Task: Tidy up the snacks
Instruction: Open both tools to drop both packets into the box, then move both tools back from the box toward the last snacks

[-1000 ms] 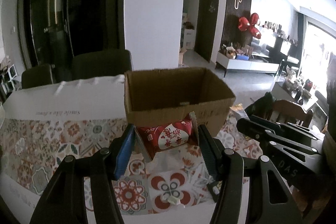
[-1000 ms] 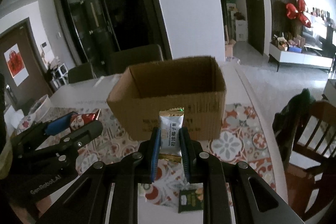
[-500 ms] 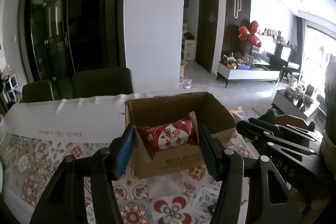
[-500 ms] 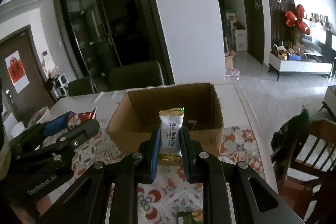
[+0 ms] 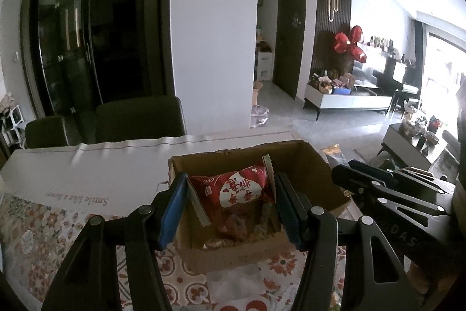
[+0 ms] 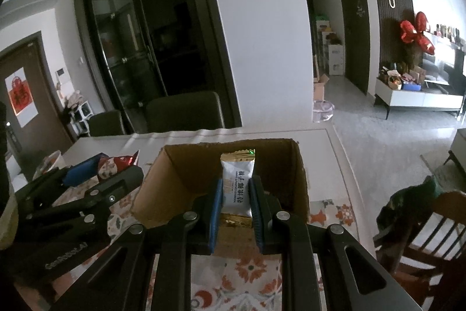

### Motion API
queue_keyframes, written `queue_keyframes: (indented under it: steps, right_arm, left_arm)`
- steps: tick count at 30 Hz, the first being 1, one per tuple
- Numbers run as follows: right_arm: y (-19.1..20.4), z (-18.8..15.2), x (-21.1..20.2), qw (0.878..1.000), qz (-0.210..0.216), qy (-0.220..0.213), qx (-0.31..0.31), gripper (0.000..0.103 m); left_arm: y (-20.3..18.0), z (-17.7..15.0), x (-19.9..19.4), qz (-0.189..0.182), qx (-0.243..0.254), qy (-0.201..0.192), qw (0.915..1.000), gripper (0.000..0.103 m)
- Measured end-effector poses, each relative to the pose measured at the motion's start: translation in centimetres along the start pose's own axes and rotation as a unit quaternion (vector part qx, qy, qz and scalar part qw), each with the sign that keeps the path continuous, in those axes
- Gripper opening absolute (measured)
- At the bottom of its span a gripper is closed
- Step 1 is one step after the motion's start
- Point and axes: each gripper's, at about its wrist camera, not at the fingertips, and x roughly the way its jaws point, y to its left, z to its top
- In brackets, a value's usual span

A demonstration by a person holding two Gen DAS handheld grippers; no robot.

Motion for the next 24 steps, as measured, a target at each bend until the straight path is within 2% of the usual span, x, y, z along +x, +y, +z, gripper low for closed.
queue_keyframes:
  steps: [12, 17, 19, 20, 24]
  right_arm:
    - [-1.0, 0.5, 4.0, 1.0, -0.002, 0.024, 0.002, 0.02]
    - [-1.5, 0.7, 5.1, 0.999, -0.008, 0.035, 0.012, 0.021]
    - [-1.8, 0.7, 5.4, 0.999, -0.014, 0.041, 0.017, 0.035]
    - [-1.9, 0.6, 5.4, 0.999, -0.019, 0.039, 0.018, 0.047]
    - [-2.0, 0.4, 4.8, 0.998, -0.038, 0.038, 0.017, 0.049]
  left_arm:
    - [0.3, 0.3, 4.2, 0.0, 0.0, 0.03, 0.9996, 0.06]
    - [0.3, 0.4, 4.8, 0.01, -0.002, 0.035, 0.9993, 0.076]
    - [0.5, 0.4, 4.6, 0.018, -0.004, 0.032, 0.9993, 0.078]
    - [0.6, 0.3, 4.5, 0.022, -0.005, 0.031, 0.9993, 0.078]
    - [0.8, -0.1, 3.7, 0.033, -0.005, 0.028, 0.9991, 0.079]
